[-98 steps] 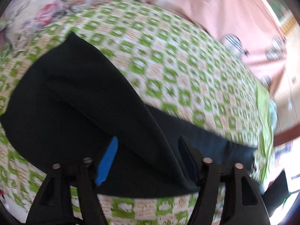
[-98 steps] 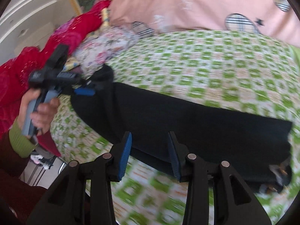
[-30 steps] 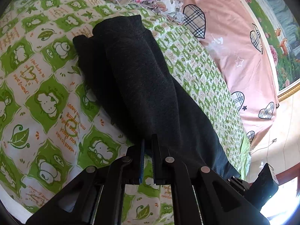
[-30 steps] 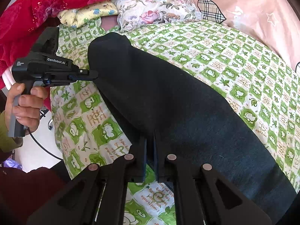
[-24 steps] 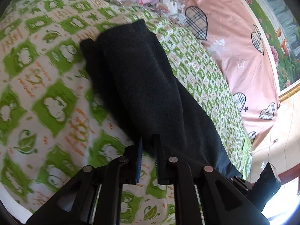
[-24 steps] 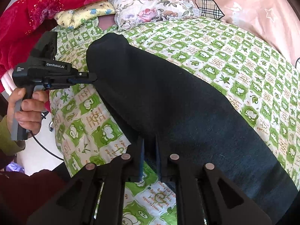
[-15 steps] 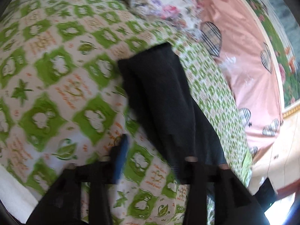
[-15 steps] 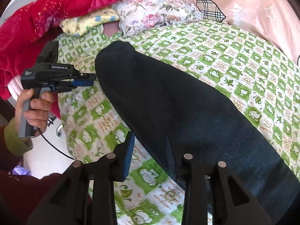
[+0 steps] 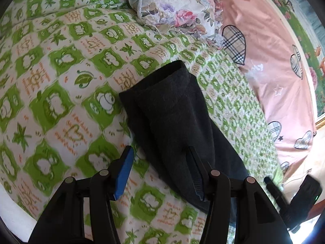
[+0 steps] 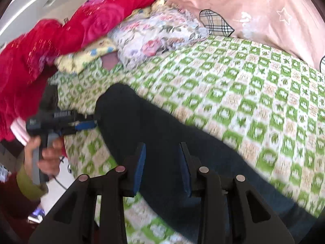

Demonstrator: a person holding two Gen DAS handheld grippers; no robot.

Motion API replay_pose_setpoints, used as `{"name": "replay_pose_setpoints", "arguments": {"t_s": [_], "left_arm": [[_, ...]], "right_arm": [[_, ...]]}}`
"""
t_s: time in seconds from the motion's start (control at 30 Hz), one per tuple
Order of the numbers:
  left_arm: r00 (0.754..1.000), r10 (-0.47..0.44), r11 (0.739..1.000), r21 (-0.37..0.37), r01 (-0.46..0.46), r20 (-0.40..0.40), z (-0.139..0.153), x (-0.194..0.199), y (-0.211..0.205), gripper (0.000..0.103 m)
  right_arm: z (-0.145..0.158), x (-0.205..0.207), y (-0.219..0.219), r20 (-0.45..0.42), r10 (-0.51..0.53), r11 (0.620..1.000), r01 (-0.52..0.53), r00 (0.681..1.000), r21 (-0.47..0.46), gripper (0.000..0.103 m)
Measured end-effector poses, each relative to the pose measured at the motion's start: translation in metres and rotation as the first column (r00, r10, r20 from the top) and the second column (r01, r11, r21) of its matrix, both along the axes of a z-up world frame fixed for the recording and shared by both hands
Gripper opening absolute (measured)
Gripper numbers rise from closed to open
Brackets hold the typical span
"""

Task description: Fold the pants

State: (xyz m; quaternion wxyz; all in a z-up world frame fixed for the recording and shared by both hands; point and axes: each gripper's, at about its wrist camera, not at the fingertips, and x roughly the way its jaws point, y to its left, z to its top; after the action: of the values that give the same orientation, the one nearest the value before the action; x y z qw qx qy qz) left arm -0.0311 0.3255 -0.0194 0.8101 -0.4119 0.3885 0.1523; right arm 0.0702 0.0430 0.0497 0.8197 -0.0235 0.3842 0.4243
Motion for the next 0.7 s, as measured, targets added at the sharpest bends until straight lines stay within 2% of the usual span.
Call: {"name": "replay_pose_setpoints", "arguments": {"t_s": [0.2,0.3,0.4,0.53,0.6,0.7], "left_arm": [[1.0,0.013,1.0,-0.002,-0.013,-0.024,-0.009,0.01,0.011,0.053],[0.999,0.005,1.0,0.007,-0.004,-0.037,-0.012,0.015,0.012,0.053],[0.999,-0.011,0.999,0.03,0.013,-0.042,-0.013,0.022,0.011,0.053],[0.999,-0.022,0.999,0.048,0.024,-0.043,-0.016,0.03,0.011,0.052],[0.999,-0.02,0.998,0.056,0.022,-0.041,-0.017,0.033,0.011,0.051],[0.999,-0.023,0.996,0.08,0.026,-0.041,-0.019,0.039,0.01,0.043]], "right_arm": [[-0.016,0.073,0.002,-0.121,-0.057,0.998,0.061,0.991,0.03,0.035],[-0.036,0.101,0.013,-0.173,-0.045,0.999,0.04,0.984,-0.033,0.035],[-0.051,0.109,0.026,-0.21,0.007,0.996,-0.025,0.978,-0.084,0.035],[-0.069,0.098,0.048,-0.221,0.109,0.98,-0.142,0.969,-0.139,0.035],[-0.075,0.094,0.054,-0.232,0.127,0.972,-0.168,0.964,-0.165,0.034],[-0.077,0.09,0.056,-0.239,0.146,0.968,-0.189,0.96,-0.168,0.035]]}}
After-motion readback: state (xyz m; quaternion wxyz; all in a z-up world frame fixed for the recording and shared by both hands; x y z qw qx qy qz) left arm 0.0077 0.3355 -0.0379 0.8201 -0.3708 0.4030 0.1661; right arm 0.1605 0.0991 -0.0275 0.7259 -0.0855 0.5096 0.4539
